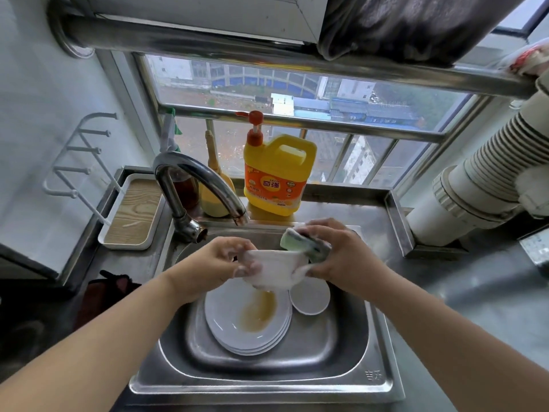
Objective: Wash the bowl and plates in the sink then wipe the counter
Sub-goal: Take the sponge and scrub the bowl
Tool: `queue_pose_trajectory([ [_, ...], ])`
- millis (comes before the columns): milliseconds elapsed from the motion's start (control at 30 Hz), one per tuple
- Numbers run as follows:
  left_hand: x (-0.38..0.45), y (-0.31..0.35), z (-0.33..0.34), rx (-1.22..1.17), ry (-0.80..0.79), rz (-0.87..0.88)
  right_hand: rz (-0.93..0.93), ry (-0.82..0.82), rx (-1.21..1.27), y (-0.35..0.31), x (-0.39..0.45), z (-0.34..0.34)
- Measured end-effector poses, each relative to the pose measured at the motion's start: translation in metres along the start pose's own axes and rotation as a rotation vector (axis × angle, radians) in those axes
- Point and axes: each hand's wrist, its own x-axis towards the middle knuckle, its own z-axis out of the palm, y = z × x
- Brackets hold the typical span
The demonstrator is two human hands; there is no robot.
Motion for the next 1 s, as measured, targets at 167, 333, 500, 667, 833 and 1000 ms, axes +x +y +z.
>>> queue_pose_trajectory([
  [167, 0.002, -0.013, 0.018, -0.192, 0.185, -0.063, 0.258, 0.270, 0.206, -0.004, -0.009, 0.024],
  [333, 0.008, -0.020, 0.047, -0.258, 0.310, 0.005, 0.094, 0.183, -0.118, -0.039, -0.024, 0.063],
  [500, 0.007, -0.016, 0.058, -0.330, 0.378, 0.053, 0.197, 0.219, -0.061, -0.021, -0.001, 0.058],
  [667, 0.004, -0.018, 0.063, -0.404, 0.398, 0.054, 0.138, 0.231, -0.108, -0.042, -0.014, 0.064],
  [833, 0.004, -0.020, 0.065, -0.531, 0.474, -0.018, 0.243, 0.246, 0.090, -0.023, 0.003, 0.061],
  [1000, 0.005, -0.012, 0.065, -0.904, 0.447, -0.073, 0.594, 0.308, 0.959, -0.004, -0.002, 0.047],
])
